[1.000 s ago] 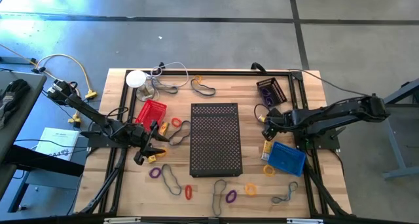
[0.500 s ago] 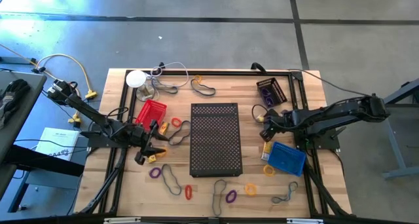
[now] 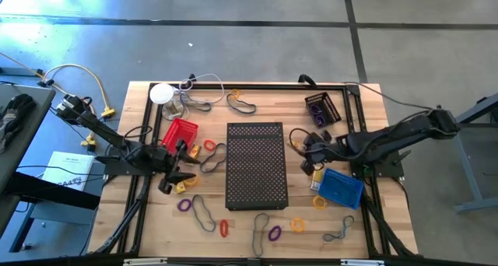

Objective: Pick & Place Office Desk Supplies
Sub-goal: Put the yellow crayon box into the red bin

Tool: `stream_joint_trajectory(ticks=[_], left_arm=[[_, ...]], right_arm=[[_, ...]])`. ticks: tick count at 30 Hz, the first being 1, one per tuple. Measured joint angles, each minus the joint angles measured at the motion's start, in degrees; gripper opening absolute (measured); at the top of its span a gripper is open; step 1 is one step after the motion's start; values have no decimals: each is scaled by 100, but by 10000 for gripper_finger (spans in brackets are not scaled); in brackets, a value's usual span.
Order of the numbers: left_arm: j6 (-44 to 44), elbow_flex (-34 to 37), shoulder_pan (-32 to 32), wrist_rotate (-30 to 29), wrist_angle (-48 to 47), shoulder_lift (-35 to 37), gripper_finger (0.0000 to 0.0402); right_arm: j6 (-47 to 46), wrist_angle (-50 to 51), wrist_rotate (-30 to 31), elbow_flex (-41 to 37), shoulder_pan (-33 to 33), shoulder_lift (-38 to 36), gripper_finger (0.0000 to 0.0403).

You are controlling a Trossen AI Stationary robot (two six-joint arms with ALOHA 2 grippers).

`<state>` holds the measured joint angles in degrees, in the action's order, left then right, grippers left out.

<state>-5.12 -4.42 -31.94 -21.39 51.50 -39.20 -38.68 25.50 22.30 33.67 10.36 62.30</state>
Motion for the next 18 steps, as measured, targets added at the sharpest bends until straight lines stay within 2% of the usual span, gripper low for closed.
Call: stream_joint_trajectory(ticks=[3,6,11,13,18], left_arm=[[170,-338,2,0,-26,-235,211],[419,-818,4,-38,-37,-808,211],[419,-1740,51,-708,-66,-2047,212],[345,-2094,136,-910,-53,-2479,211],[568,-2822,408,-1031,-52,-3369,212]], right_arm=[[297,147,318,647,355,4,57],[704,-24,779,1317,689,-8,59],[1310,-243,1244,2089,1219,5,59],[1545,-580,1254,2218,1361,46,58],[1990,-1623,791,2232,1569,400,60]])
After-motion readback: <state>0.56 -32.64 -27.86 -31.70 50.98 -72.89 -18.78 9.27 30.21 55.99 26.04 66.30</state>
